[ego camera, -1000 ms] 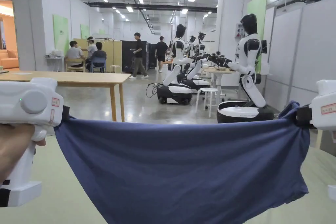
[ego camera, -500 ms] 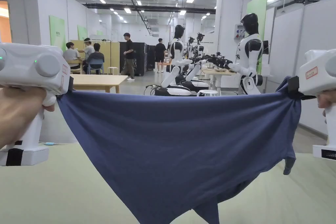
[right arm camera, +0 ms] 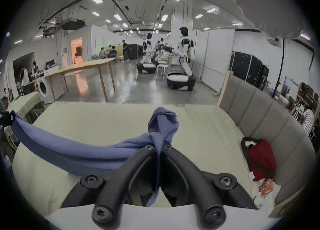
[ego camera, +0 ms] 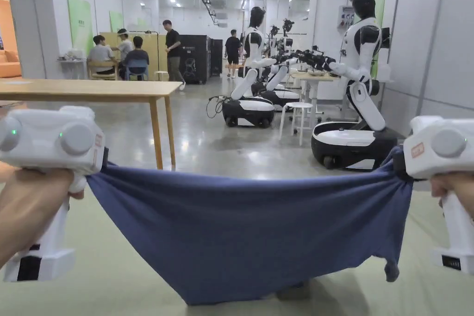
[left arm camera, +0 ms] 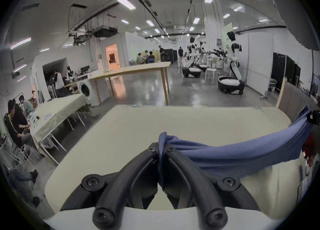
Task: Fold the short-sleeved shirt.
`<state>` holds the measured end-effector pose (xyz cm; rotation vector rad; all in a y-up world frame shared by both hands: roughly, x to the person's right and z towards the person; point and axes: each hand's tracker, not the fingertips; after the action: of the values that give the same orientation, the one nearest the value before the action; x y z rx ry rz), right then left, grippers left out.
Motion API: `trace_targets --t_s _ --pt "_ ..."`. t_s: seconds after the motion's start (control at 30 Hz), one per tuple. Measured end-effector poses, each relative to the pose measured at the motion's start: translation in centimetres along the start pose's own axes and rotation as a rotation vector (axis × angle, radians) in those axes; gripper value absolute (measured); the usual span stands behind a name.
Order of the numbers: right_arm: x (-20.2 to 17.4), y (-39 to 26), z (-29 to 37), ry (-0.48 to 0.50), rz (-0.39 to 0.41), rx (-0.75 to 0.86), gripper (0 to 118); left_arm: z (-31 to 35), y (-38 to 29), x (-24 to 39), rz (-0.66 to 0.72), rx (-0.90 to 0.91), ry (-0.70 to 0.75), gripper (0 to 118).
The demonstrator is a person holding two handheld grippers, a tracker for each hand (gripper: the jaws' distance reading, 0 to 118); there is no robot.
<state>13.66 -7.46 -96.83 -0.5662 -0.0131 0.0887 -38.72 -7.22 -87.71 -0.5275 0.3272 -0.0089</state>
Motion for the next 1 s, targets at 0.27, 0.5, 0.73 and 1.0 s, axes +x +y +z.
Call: trace_targets --t_s 0.27,0.5,0.73,1.0 --pt "2.1 -14.9 6.1 0.049 -0.047 -0.075 5 5.4 -13.7 -1.1 -0.062 -0.112 -0.076 1" --pt "4.3 -26.8 13.5 0.073 -0.023 -0.135 5 13.5 -24.5 -3.7 -0.017 -0.186 -0.156 1" --pt "5.0 -34.5 17.3 0.072 -0.046 -0.202 5 16.9 -30.2 -5.4 -0.006 -0.267 -0.180 1" --pt "5.2 -37.0 16.6 0.070 -0.101 -0.240 5 15.1 -32.6 -6.2 0.001 -0.350 -0.188 1"
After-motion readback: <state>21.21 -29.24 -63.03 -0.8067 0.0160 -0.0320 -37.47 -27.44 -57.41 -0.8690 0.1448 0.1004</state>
